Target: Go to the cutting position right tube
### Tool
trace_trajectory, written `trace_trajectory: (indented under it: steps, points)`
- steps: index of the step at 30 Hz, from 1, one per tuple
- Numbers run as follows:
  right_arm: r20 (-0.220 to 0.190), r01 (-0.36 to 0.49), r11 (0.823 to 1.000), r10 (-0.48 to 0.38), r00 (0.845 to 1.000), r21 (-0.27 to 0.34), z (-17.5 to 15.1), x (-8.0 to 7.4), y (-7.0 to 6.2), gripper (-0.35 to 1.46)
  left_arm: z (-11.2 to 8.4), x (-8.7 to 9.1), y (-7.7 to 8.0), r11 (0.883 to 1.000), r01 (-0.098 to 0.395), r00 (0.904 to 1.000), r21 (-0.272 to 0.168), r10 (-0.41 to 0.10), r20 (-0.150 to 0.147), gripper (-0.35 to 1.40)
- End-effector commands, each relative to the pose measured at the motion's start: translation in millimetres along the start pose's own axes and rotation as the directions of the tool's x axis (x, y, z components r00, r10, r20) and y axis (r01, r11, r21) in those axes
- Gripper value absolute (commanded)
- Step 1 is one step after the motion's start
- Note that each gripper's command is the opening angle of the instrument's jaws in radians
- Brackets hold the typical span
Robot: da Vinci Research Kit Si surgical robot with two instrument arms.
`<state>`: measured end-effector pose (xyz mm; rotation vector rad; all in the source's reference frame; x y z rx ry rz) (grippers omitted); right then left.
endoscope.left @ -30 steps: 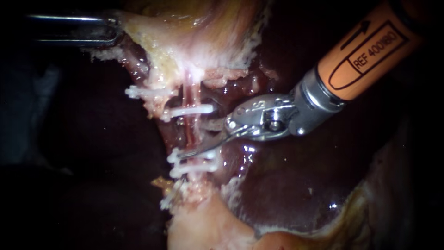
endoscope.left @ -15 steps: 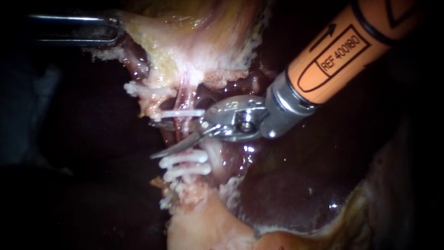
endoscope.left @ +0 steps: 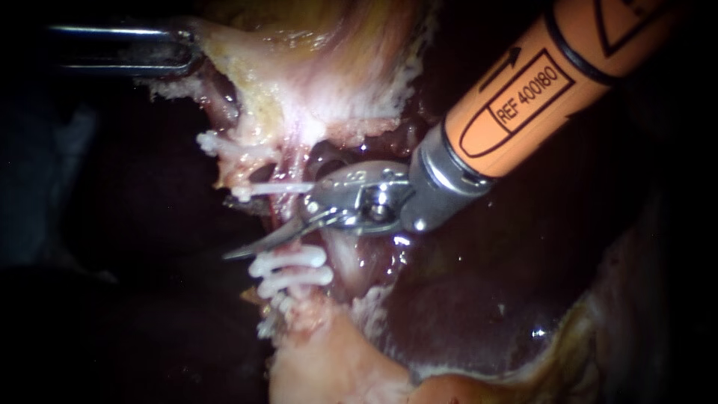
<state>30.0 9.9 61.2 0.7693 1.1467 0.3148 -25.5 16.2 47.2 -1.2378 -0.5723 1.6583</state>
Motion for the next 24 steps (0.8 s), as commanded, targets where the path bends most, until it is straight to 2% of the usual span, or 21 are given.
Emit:
trace_trajectory:
  steps: [1,5,11,24]
  points:
    - [-0.003,0.002,1.0,-0.002,1.0,0.011,-0.1,0.3,-0.4,1.24,0.0,0.0,0.0,1.0,0.0,1.0,0.0,0.0,0.0,-0.35]
    - [-0.012,0.006,0.999,-0.005,1.0,0.036,-0.1,1.6,-2.1,1.24,-0.1,0.0,0.0,1.0,0.0,1.0,-0.001,0.0,0.0,-0.35]
    - [-0.033,-0.003,0.999,0.005,0.999,0.051,-0.4,3.1,-3.5,1.24,-0.1,0.0,-0.1,1.0,0.0,1.0,-0.001,0.0,0.001,-0.35]
    - [-0.033,-0.003,0.999,0.005,0.999,0.052,-0.6,3.1,-3.5,1.23,-0.1,0.0,-0.1,1.0,0.0,1.0,-0.001,0.0,0.001,-0.35]
